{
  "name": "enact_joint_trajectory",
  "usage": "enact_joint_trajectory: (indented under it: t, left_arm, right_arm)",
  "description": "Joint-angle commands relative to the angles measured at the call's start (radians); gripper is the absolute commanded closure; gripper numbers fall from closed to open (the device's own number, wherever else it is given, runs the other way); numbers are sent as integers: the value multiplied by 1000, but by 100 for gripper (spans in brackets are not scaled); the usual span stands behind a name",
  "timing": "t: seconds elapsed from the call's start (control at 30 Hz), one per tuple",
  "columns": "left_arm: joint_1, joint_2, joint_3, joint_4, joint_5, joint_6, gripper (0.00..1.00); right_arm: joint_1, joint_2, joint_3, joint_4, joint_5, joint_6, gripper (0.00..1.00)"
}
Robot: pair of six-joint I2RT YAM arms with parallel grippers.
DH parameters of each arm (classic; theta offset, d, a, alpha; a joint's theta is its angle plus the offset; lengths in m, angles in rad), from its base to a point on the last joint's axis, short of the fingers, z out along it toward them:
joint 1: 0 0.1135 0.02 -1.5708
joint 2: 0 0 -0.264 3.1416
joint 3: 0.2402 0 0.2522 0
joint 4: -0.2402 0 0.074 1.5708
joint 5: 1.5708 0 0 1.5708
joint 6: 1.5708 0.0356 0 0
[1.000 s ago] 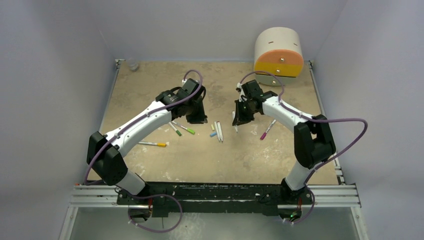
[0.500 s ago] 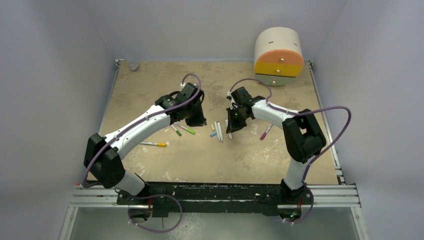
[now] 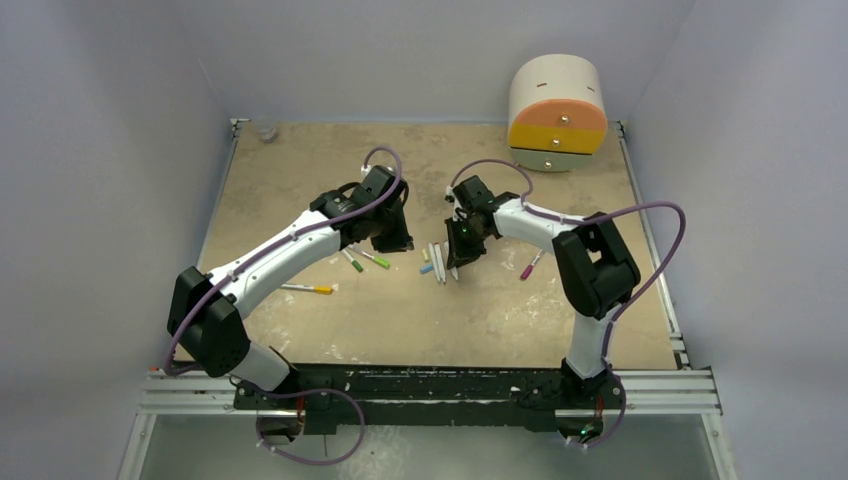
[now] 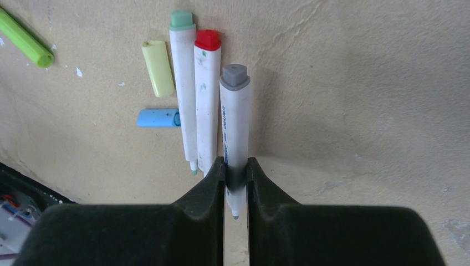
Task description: Open the pen caps
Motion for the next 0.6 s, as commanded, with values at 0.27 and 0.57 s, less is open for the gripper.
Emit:
enact_joint_trajectory:
  t: [0.27,0.57]
  left_arm:
    - [-1,-24,0,38,-6,-3,100]
    - [0,38,3,50,-3,17,100]
  right_arm:
    - [7,25,83,-11,-14,9,73]
    - [6,-24,71,-46,-23,14,71]
